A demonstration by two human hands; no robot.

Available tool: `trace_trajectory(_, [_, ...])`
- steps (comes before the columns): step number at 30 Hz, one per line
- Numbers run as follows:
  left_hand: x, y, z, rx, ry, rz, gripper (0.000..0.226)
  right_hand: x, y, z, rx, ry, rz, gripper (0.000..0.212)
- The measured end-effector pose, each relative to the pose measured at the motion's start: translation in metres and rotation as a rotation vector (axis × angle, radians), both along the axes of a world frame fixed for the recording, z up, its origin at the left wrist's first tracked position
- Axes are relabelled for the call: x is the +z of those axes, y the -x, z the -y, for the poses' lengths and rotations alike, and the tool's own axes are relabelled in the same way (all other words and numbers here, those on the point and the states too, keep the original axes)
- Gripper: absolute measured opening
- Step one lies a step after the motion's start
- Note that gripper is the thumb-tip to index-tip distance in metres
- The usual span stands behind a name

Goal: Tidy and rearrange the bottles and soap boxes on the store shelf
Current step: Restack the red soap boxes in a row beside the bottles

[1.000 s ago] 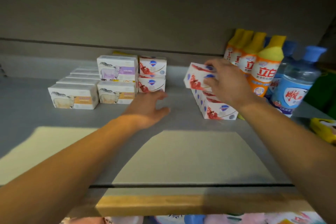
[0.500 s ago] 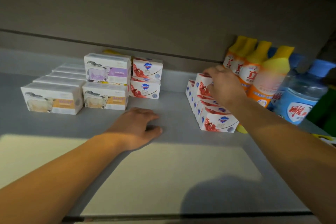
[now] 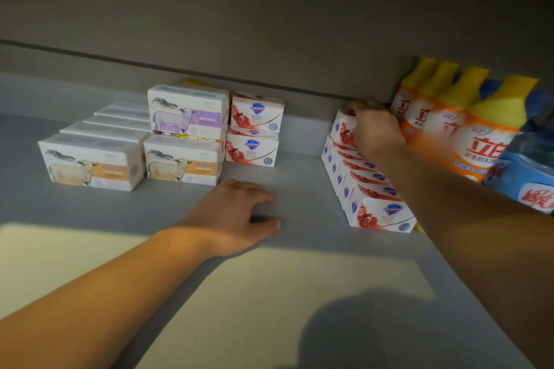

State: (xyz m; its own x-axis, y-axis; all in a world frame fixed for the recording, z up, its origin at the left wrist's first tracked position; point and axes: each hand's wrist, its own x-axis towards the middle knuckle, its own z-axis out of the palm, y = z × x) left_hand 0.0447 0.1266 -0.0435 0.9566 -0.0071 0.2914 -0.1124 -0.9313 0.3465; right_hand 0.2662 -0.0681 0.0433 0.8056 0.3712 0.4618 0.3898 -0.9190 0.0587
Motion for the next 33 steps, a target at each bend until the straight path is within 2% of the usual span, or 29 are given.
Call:
trace_trajectory(9, [0.0, -0.001, -0.001, -0.002, 0.009, 0.002, 0.058, -0.008, -0.015, -0.003, 0.003, 0.033, 0.071, 0.045])
trace_trajectory(13, [0.003, 0.0, 0.002, -0.005, 0.017, -0.024, 0.071, -0.007, -0.015, -0.003, -0.002, 0.074, 0.091, 0.046])
trace_trajectory(17, [0.004, 0.002, 0.001, -0.004, 0.037, -0.036, 0.065, 0.005, -0.004, -0.001, -0.026, 0.188, 0.089, 0.052])
trace_trajectory(19, [0.005, 0.003, 0.0, -0.008, 0.059, -0.042, 0.057, 0.012, 0.008, -0.002, 0.01, 0.138, 0.121, 0.048])
trace_trajectory(21, [0.008, 0.004, -0.001, 0.004, 0.114, -0.039, 0.049, 0.015, 0.024, -0.014, 0.134, -0.013, 0.13, 0.042])
trace_trajectory(25, [0.015, 0.007, -0.004, 0.074, 0.392, 0.019, 0.031, 0.009, 0.046, -0.067, 0.363, -0.194, -0.02, 0.049])
trace_trajectory(29, [0.017, 0.011, -0.008, 0.124, 0.584, 0.105, 0.021, -0.004, 0.041, -0.112, 0.364, -0.152, -0.157, 0.062])
trace_trajectory(33, [0.014, 0.009, -0.009, 0.126, 0.617, 0.066, 0.024, -0.015, 0.035, -0.126, 0.341, -0.268, -0.038, 0.046])
